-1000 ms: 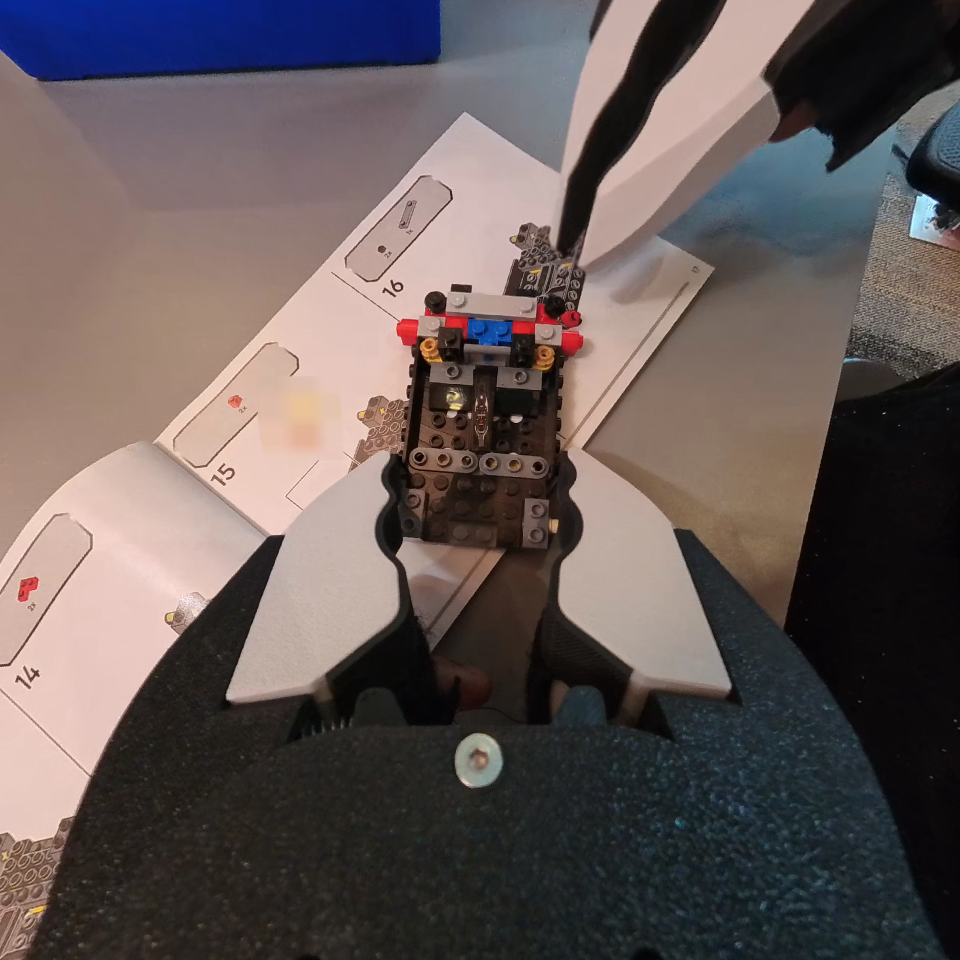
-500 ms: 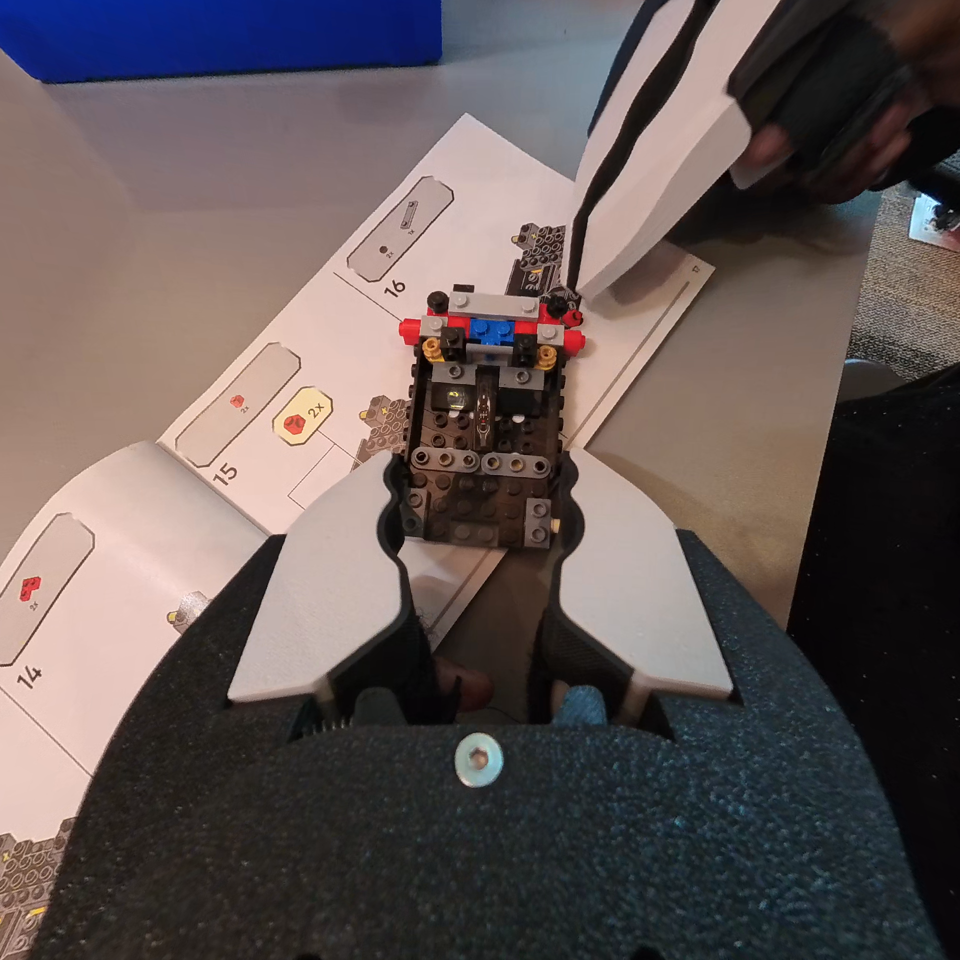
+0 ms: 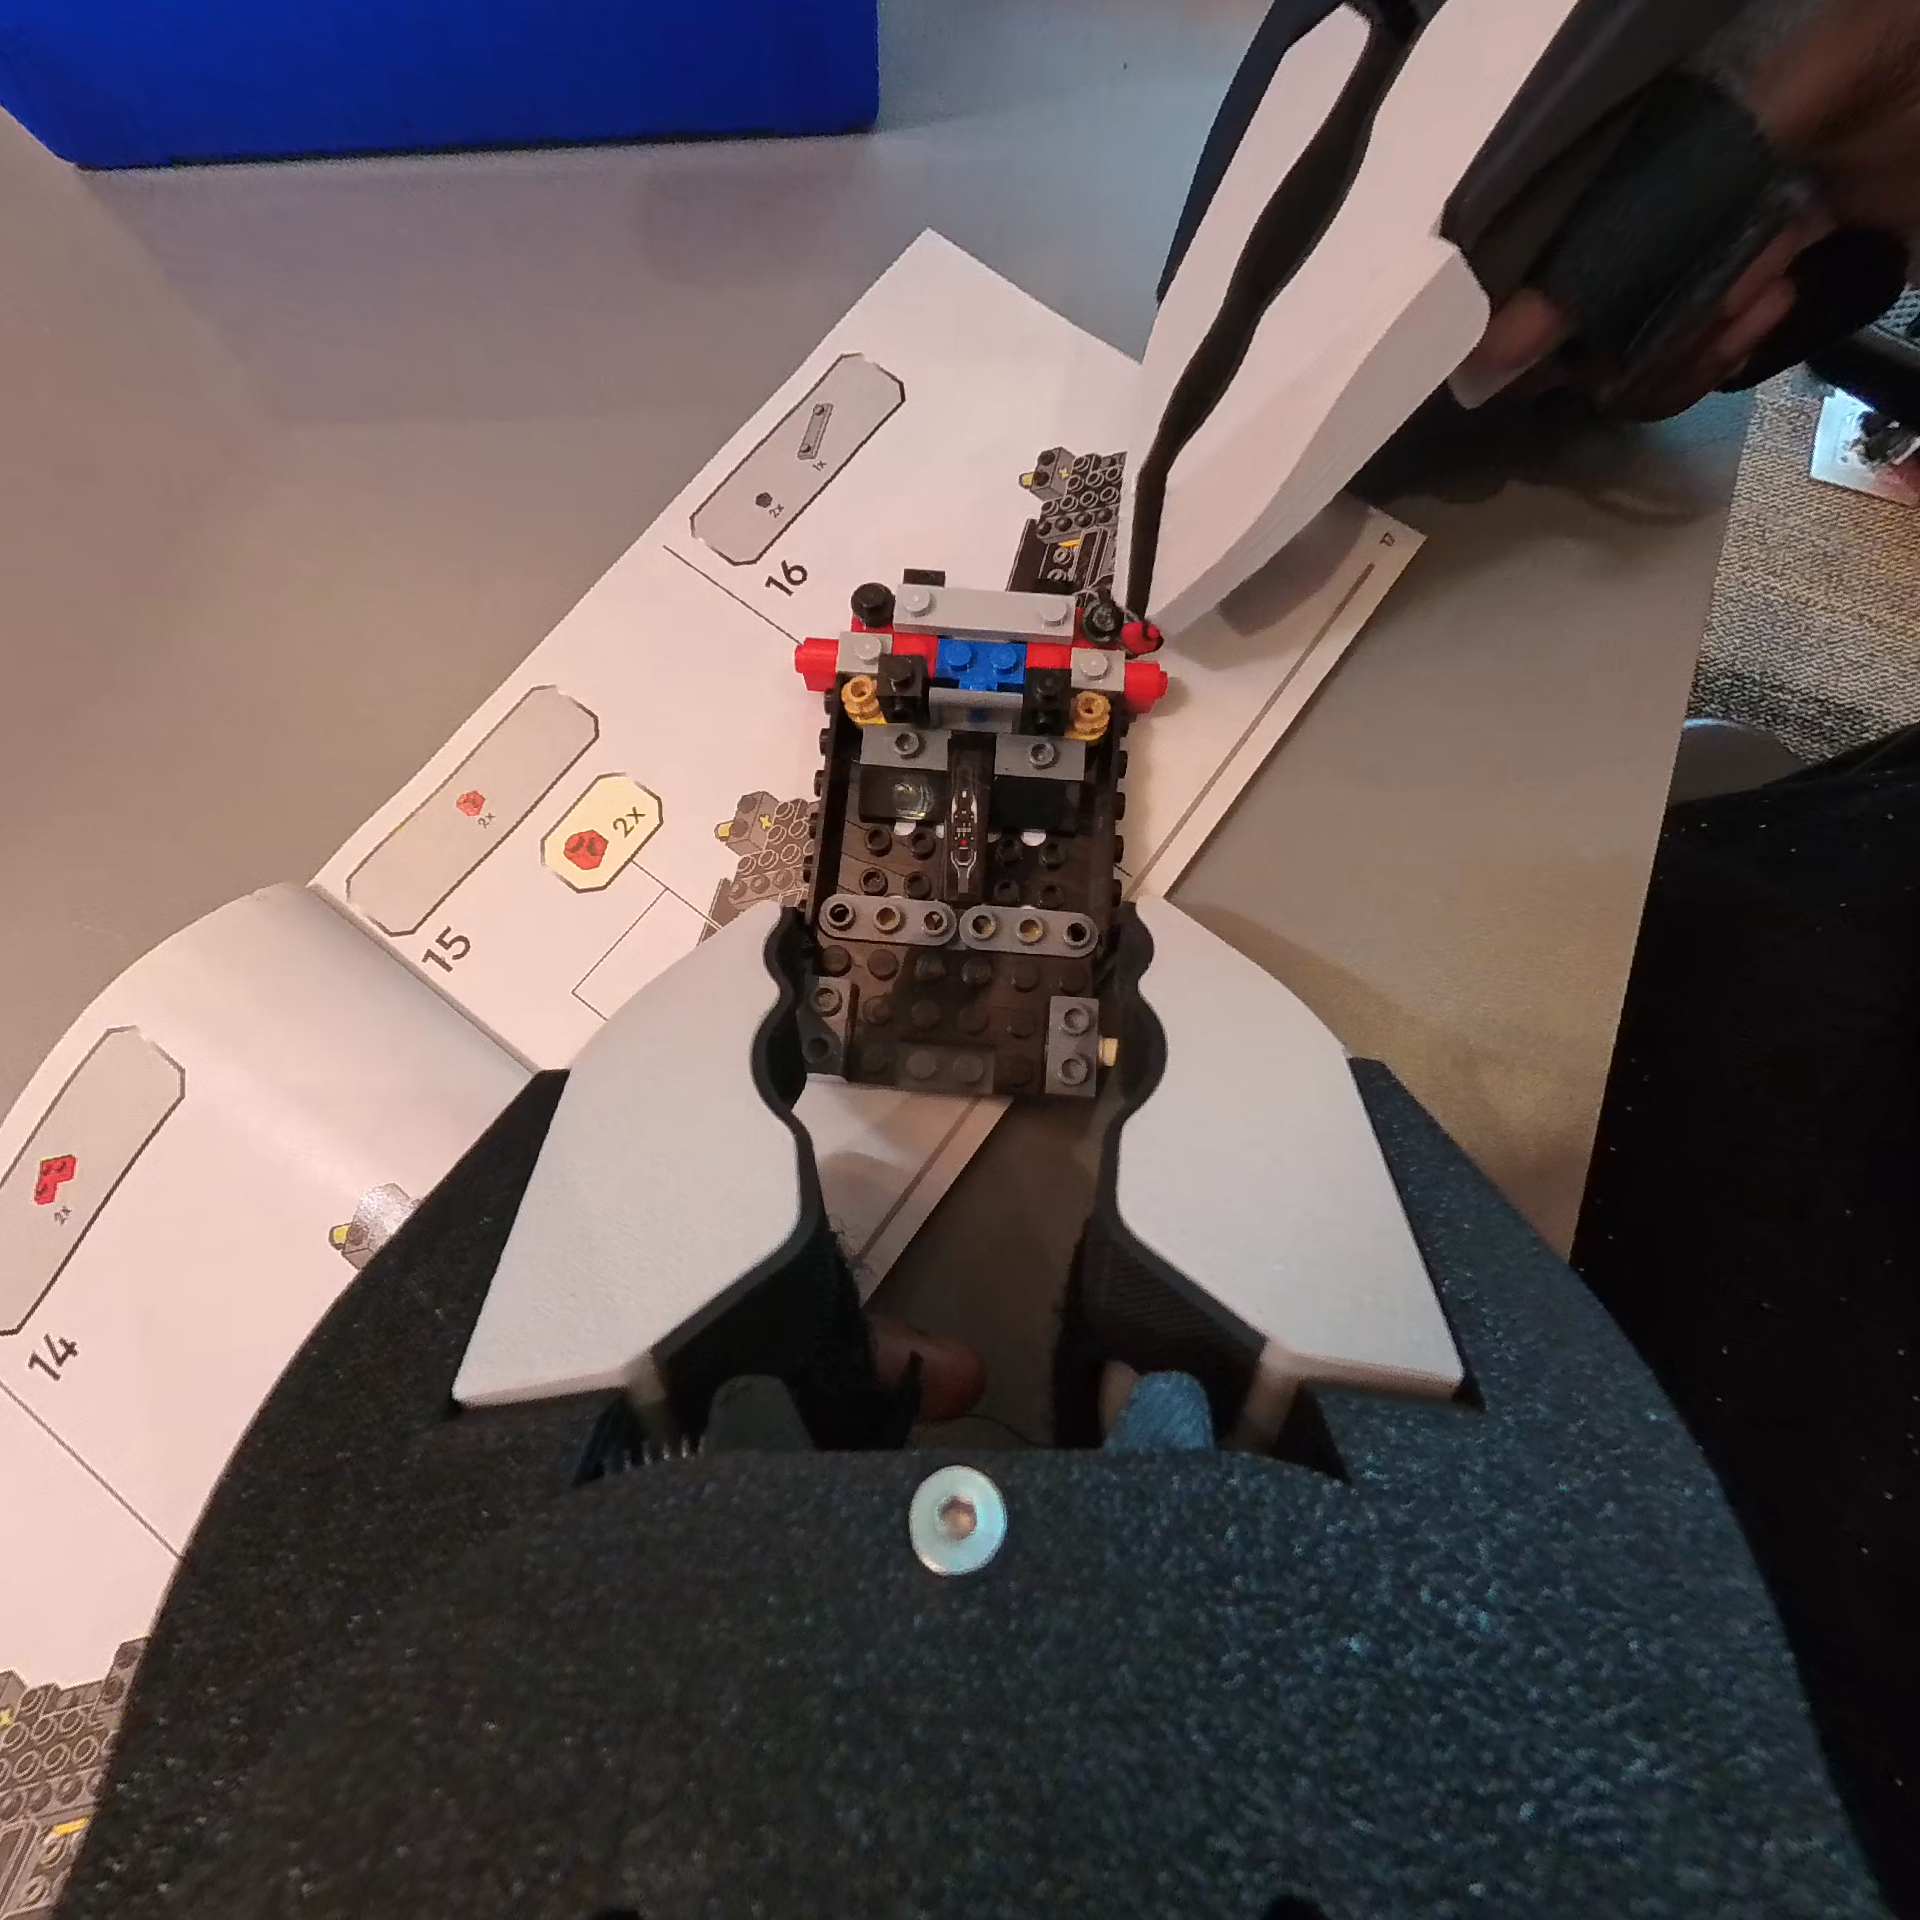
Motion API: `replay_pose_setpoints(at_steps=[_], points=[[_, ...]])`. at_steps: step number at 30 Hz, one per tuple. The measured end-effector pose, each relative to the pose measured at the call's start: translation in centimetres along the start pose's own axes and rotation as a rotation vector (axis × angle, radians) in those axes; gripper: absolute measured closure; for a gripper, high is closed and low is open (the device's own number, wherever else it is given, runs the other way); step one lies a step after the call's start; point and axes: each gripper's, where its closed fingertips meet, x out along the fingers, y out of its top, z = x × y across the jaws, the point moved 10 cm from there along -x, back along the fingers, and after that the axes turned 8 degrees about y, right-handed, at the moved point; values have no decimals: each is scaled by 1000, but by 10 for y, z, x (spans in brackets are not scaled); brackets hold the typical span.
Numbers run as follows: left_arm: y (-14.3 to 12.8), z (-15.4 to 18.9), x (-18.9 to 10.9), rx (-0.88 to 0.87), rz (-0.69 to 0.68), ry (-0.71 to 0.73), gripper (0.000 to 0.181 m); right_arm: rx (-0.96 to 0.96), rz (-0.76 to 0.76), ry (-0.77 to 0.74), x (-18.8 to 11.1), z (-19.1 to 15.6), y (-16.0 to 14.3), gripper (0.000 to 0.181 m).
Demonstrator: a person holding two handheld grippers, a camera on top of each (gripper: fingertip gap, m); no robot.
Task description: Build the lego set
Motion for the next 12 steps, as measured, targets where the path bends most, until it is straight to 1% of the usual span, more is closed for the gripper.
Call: replay_pose_setpoints(at_steps=[7,12], points=[[0,0,0,-1,1,1,124,12,17,-16,-3,2,0,178],[0,0,0,-2,3,1,124,108,28,-5,-8,5,0,164]])
